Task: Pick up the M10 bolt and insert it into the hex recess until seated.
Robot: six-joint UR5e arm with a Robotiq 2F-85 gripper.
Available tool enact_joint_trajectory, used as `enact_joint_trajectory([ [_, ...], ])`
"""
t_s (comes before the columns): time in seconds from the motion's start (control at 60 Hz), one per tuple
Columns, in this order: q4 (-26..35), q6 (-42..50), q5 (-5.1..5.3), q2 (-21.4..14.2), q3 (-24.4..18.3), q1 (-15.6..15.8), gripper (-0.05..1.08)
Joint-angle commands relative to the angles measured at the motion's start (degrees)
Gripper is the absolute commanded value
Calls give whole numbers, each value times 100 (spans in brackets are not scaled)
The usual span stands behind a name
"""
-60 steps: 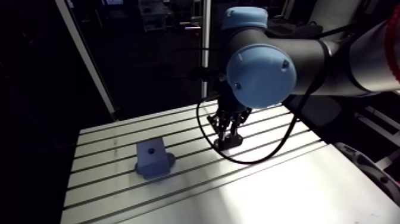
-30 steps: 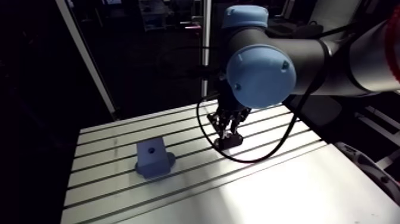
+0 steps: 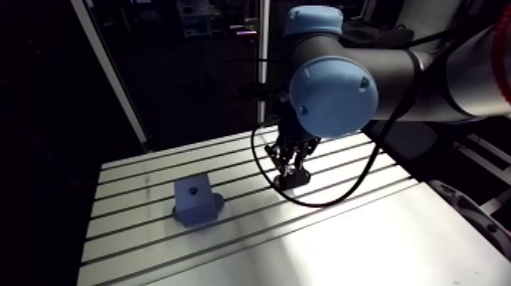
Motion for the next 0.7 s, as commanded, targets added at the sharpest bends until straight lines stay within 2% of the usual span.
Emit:
enact_joint_trajectory([
  [0.017, -1, 2, 0, 25, 4, -4, 55],
  [0.7, -1, -7, -9, 68, -24, -4, 62],
])
